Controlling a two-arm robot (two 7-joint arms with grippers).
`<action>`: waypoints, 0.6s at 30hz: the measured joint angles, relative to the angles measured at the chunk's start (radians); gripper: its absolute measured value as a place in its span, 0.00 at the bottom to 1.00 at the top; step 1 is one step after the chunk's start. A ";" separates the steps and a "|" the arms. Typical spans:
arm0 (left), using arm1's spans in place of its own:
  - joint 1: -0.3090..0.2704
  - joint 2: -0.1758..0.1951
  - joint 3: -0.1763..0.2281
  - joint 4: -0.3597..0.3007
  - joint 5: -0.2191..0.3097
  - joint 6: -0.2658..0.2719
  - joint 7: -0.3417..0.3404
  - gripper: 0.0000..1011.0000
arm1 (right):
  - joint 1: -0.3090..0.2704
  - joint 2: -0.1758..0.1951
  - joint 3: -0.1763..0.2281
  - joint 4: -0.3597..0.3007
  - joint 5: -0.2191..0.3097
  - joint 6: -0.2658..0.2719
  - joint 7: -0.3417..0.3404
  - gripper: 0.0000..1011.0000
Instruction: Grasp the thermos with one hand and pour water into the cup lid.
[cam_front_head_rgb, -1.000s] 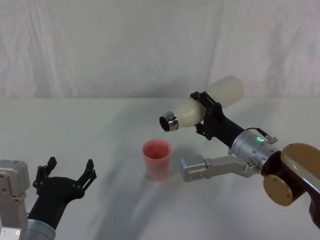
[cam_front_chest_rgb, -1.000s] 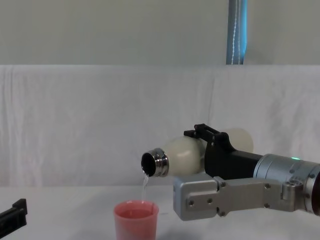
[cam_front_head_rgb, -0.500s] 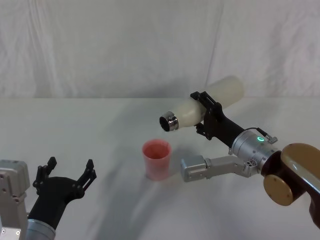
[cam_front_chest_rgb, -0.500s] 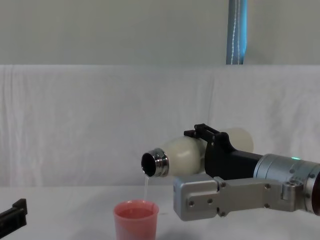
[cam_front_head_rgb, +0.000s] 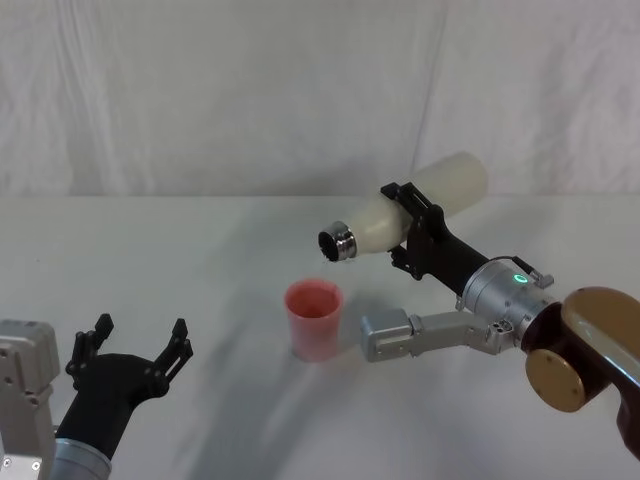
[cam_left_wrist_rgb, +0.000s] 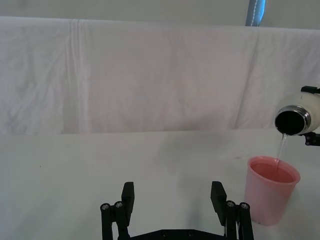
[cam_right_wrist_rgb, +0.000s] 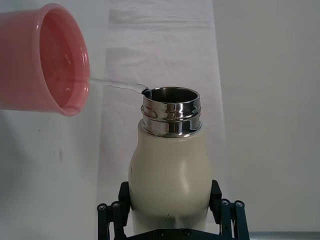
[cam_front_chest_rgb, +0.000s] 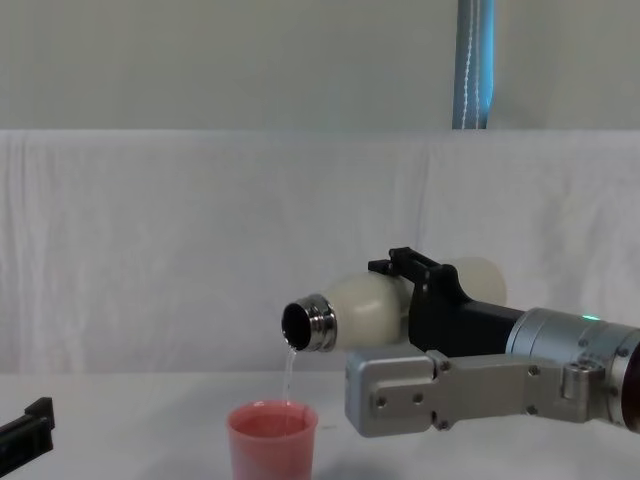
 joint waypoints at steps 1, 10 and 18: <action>0.000 0.000 0.000 0.000 0.000 0.000 0.000 0.99 | -0.002 -0.001 0.003 0.000 0.005 0.000 0.003 0.94; 0.000 0.000 0.000 0.000 0.000 0.000 0.000 0.99 | -0.017 -0.004 0.023 -0.007 0.045 -0.008 0.027 0.94; 0.000 0.000 0.000 0.000 0.000 0.000 0.000 0.99 | -0.038 -0.004 0.043 -0.027 0.100 -0.032 0.066 0.94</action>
